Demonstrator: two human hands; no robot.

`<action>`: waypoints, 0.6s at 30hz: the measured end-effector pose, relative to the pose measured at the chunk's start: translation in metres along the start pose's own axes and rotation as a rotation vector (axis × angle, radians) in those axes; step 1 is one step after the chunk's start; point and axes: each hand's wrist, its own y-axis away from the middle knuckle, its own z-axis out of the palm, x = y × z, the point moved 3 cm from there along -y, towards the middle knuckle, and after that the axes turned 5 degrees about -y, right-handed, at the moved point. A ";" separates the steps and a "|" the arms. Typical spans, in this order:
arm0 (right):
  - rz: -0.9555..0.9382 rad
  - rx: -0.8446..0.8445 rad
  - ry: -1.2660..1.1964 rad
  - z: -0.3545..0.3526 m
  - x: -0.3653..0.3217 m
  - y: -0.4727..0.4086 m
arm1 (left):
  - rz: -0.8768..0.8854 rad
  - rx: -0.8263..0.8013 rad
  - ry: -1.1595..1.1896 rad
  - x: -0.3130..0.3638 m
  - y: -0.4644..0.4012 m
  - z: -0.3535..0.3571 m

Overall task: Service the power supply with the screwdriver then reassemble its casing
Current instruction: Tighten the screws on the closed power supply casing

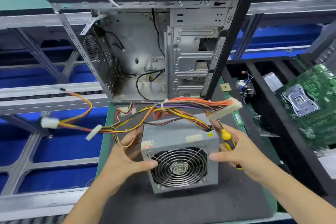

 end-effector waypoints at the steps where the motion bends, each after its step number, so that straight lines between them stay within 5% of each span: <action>1: 0.042 0.011 -0.027 -0.002 0.001 -0.001 | -0.025 0.012 -0.029 0.000 -0.001 0.001; 7: 0.264 0.042 -0.035 -0.004 0.016 -0.017 | -0.365 -0.118 -0.047 -0.019 -0.012 0.014; 11: 0.296 0.085 0.051 -0.015 0.024 -0.033 | -0.424 -0.095 -0.060 -0.024 -0.021 0.023; 16: 0.285 0.112 0.221 -0.023 0.026 -0.036 | -0.093 0.157 -0.568 -0.022 -0.032 0.023; 18: 0.292 0.109 0.239 -0.028 0.022 -0.038 | -0.033 0.194 -0.606 -0.020 -0.034 0.027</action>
